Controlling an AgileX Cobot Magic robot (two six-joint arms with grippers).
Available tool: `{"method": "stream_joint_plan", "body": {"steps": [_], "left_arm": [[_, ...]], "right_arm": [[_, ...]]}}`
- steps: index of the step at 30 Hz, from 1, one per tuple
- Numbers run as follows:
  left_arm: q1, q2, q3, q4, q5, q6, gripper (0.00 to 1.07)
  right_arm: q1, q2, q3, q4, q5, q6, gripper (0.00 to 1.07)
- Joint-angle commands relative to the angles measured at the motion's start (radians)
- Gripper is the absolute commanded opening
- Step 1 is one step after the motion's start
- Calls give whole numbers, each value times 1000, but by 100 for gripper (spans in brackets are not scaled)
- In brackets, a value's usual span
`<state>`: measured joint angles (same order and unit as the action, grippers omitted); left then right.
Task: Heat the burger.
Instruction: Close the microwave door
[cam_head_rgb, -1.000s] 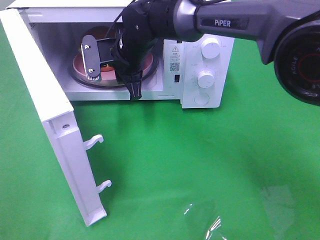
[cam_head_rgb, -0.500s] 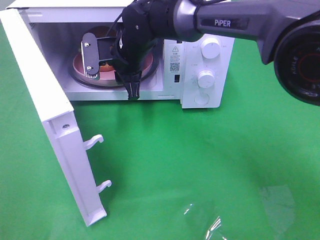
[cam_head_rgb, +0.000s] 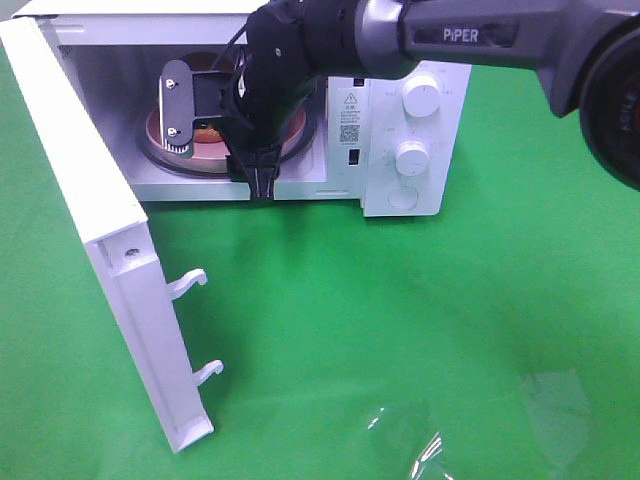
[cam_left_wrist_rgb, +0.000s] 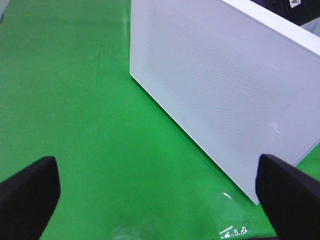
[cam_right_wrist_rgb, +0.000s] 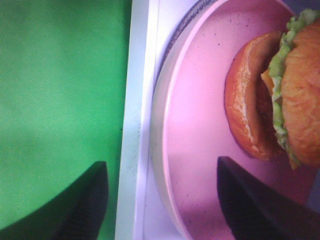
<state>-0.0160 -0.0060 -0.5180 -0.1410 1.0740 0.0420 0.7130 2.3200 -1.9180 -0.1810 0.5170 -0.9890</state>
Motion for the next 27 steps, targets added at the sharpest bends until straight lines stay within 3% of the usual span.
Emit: {"method": "stream_joint_plan", "body": {"steps": [1,9,21,27], "left_arm": [[-3,-15,3,-4,-7,-5,99],[-3,-15,3,-4,-7,-5,99],[-3,-15,3,-4,-7,-5,99],[-3,-15,3,-4,-7,-5,99]], "right_arm": [[1,-58,73,5,-38,11,71],[1,-139,200,2,-100,11,75],[-1,-329,484,0,-164,29,75],[-1,-402,564,0,-165,112,75]]}}
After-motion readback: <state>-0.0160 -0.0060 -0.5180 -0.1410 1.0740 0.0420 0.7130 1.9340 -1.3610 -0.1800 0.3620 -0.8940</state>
